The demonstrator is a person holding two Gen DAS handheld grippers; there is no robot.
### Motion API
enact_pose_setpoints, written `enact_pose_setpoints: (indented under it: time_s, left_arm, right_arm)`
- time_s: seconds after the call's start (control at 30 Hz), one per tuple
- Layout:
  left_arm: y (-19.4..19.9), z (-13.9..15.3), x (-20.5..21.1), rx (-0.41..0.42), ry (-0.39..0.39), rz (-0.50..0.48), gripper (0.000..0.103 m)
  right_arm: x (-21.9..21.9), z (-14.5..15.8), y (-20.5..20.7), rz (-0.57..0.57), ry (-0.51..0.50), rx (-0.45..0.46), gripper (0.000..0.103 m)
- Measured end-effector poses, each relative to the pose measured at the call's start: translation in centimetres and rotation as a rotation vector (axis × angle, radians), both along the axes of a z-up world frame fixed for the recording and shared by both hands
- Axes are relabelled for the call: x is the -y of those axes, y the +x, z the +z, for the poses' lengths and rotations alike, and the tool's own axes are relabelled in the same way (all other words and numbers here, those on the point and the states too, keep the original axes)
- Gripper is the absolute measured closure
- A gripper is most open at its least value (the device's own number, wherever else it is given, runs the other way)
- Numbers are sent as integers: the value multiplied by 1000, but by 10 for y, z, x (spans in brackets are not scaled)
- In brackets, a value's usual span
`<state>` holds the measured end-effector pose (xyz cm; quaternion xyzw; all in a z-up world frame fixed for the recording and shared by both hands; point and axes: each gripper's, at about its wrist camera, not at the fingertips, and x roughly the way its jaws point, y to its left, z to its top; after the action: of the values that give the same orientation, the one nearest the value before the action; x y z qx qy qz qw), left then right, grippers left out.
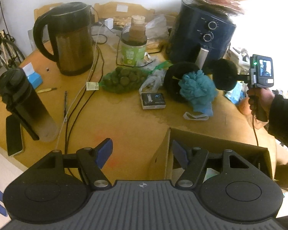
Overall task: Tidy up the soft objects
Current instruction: 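Grasp the black foam disc with the right gripper and lift it, then grasp the second black foam disc with the left gripper while the right holds its disc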
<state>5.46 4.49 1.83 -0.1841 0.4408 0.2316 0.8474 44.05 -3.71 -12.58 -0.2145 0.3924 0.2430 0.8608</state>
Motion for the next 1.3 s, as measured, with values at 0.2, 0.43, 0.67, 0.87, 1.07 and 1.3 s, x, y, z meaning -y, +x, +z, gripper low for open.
enact_pose_setpoints:
  time_s: [0.2, 0.43, 0.67, 0.87, 1.07, 1.3]
  left_arm:
    - [11, 6, -1, 23, 19, -49, 35]
    - [26, 12, -4, 53, 47, -102, 35]
    - [42, 11, -4, 72, 81, -172, 35]
    - [59, 9, -6, 92, 114, -235, 35]
    - [79, 3, -14, 101, 142, -272, 35]
    - [102, -11, -25, 119, 157, -323, 35]
  right_arm:
    - [18, 35, -20, 42, 75, -5, 60]
    - [52, 71, -59, 73, 151, -31, 60]
    - [82, 97, -92, 31, 203, -8, 60]
    - [107, 114, -119, -11, 235, -1, 60]
    - [132, 125, -142, -58, 273, -18, 60]
    - [153, 135, -162, -104, 305, -30, 59]
